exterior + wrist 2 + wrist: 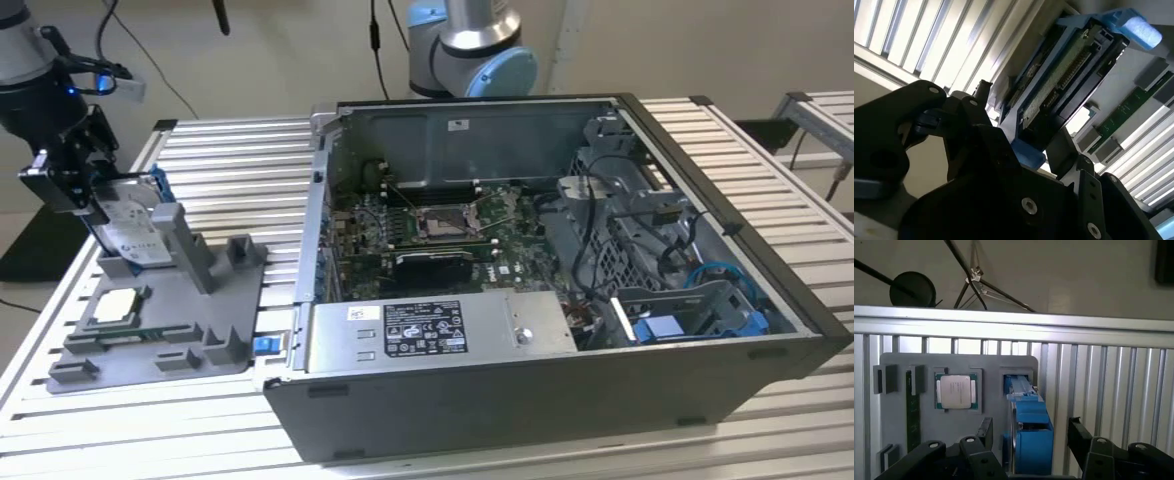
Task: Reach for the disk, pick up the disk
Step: 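Pick up the disk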
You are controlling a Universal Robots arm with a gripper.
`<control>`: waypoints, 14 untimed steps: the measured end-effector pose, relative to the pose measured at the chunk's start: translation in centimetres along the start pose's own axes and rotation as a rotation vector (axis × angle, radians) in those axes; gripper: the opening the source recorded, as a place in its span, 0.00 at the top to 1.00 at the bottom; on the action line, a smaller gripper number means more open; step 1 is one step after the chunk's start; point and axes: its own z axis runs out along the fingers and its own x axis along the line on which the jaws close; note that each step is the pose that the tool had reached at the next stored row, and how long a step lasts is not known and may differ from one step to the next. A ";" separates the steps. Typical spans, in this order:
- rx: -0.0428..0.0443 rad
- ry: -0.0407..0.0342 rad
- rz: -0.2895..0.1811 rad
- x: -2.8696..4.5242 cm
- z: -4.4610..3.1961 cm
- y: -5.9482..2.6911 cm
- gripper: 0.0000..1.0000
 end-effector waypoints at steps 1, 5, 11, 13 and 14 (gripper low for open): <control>0.0010 -0.0009 -0.001 0.00 0.14 0.00 0.00; 0.0097 -0.0072 -0.004 0.01 0.51 0.00 0.00; 0.0113 -0.0259 -0.003 0.00 0.61 0.30 0.00; 0.0115 -0.0290 -0.004 0.00 0.65 0.34 0.00; 0.0114 -0.0313 -0.004 0.02 0.65 0.35 0.00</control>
